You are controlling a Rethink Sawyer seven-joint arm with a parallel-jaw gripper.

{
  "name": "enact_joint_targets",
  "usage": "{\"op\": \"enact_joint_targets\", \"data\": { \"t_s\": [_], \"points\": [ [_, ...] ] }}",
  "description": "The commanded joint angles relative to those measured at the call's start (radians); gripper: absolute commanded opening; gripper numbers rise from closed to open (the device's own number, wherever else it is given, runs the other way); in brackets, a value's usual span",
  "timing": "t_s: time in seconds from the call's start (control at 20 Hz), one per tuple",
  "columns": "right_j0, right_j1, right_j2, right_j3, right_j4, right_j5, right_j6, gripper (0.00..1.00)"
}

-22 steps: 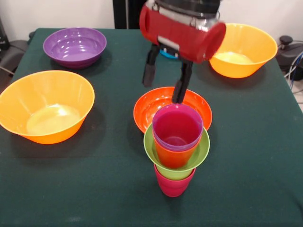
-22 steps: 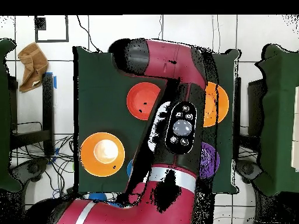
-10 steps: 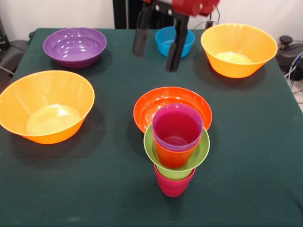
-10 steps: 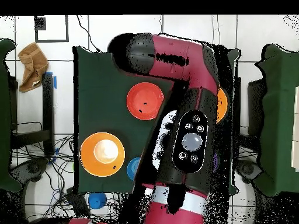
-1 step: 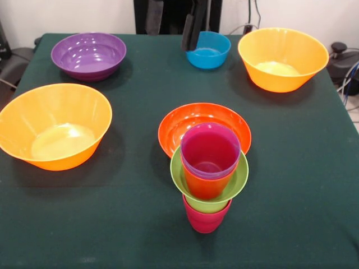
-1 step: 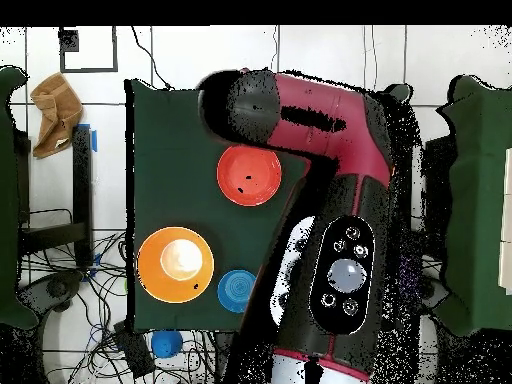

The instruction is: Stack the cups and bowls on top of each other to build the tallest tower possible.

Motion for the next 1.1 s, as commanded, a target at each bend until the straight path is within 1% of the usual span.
{"op": "enact_joint_targets", "data": {
  "t_s": [0.05, 0.3, 0.45, 0.8, 1.1],
  "points": [
    [-0.007, -0.024, 0.099, 0.21, -0.057, 0.027, -0.107, 1.0],
    [0.011, -0.068, 0.09, 0.298, -0.048, -0.015, -0.057, 1.0],
    [0.016, -0.072, 0.094, 0.323, -0.048, -0.04, -0.039, 1.0],
    [0.001, -0.052, 0.106, 0.293, -0.051, -0.034, -0.042, 1.0],
    [0.0, -0.038, 0.108, 0.33, -0.042, -0.091, -0.001, 1.0]
  ]
}}
